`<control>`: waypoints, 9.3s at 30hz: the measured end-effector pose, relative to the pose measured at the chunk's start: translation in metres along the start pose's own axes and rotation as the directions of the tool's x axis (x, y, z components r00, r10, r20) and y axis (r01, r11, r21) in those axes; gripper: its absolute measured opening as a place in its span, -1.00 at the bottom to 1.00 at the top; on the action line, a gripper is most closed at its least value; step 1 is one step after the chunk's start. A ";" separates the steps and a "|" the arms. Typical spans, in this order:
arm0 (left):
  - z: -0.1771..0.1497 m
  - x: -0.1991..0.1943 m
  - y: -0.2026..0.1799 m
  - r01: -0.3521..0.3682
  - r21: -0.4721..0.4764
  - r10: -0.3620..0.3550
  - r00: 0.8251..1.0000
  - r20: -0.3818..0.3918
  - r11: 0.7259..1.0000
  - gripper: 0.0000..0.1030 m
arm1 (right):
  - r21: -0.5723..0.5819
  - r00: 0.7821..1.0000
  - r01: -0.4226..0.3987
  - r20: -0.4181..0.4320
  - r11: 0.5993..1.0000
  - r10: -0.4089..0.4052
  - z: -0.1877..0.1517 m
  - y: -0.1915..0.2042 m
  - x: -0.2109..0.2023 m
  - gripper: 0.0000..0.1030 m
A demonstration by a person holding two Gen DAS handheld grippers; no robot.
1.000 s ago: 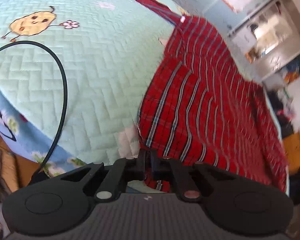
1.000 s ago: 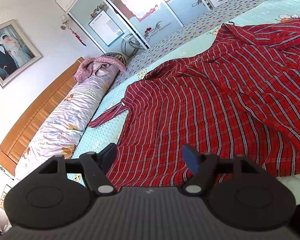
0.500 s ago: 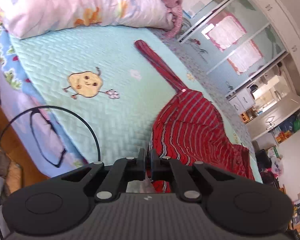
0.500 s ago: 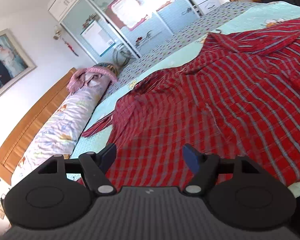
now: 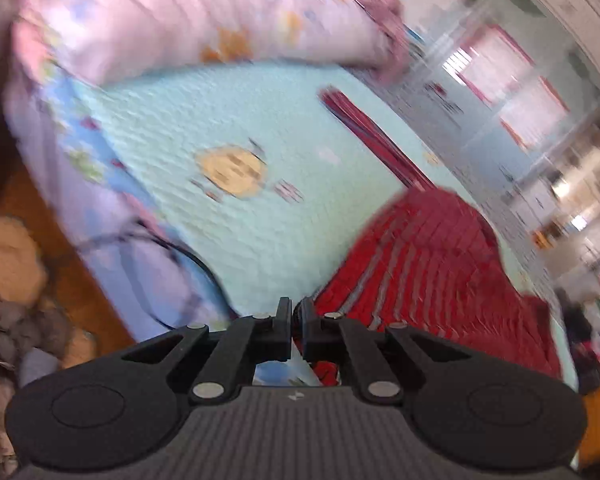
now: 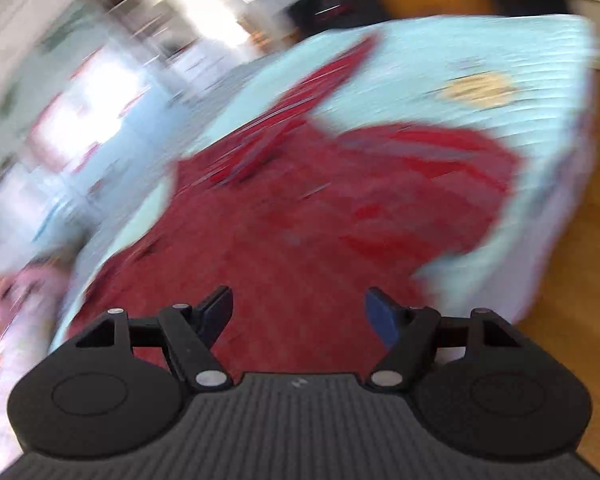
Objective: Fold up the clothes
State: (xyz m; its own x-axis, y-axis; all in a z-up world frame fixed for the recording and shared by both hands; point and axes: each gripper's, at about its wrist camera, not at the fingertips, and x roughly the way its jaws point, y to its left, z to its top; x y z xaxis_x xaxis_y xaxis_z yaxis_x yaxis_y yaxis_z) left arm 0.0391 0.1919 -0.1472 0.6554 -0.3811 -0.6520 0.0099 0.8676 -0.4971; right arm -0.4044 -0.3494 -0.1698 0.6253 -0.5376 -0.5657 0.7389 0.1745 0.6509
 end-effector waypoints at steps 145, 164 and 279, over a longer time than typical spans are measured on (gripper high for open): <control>-0.043 0.552 -0.690 0.379 0.917 0.360 0.845 -0.397 0.121 -0.87 | -0.930 0.824 -0.255 -0.352 0.265 -0.444 0.179 0.383 0.639 -0.87; 0.001 0.619 -0.741 -0.101 0.981 0.198 0.978 0.067 0.168 -0.85 | -0.967 0.952 -0.057 -0.128 0.248 -0.280 0.187 0.451 0.700 -0.93; -0.010 0.591 -0.691 0.407 0.455 -0.155 0.854 -0.496 0.792 -0.76 | -0.745 0.840 0.318 -0.065 0.586 -0.538 0.092 0.153 0.180 0.11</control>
State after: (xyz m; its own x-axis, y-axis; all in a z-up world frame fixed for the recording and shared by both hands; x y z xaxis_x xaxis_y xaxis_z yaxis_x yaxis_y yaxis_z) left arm 0.4120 -0.6355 -0.1947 0.1835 -0.6182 -0.7643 0.6183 0.6771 -0.3991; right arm -0.2018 -0.4952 -0.1256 0.1441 -0.4918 -0.8587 0.8189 0.5465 -0.1756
